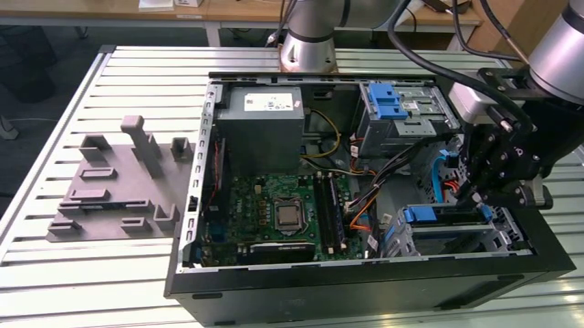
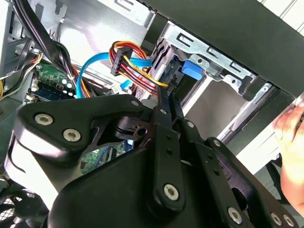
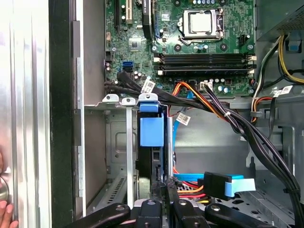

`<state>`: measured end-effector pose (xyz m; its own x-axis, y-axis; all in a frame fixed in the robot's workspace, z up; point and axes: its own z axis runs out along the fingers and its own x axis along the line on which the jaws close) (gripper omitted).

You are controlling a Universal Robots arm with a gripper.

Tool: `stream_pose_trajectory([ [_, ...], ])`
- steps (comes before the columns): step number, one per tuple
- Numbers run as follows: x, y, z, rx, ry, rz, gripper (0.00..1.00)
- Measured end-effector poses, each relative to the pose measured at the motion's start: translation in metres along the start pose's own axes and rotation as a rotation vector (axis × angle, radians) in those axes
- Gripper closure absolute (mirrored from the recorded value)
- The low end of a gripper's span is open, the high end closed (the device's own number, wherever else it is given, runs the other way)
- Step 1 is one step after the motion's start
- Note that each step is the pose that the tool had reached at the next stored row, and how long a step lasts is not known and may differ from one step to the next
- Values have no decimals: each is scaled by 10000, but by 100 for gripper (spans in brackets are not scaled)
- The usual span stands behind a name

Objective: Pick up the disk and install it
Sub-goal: 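Insert the first disk wire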

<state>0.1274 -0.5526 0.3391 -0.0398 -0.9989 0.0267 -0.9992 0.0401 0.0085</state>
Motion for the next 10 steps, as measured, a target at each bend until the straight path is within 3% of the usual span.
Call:
stream_pose_trajectory([
  [10, 7, -8, 17, -36, 2, -2, 84],
])
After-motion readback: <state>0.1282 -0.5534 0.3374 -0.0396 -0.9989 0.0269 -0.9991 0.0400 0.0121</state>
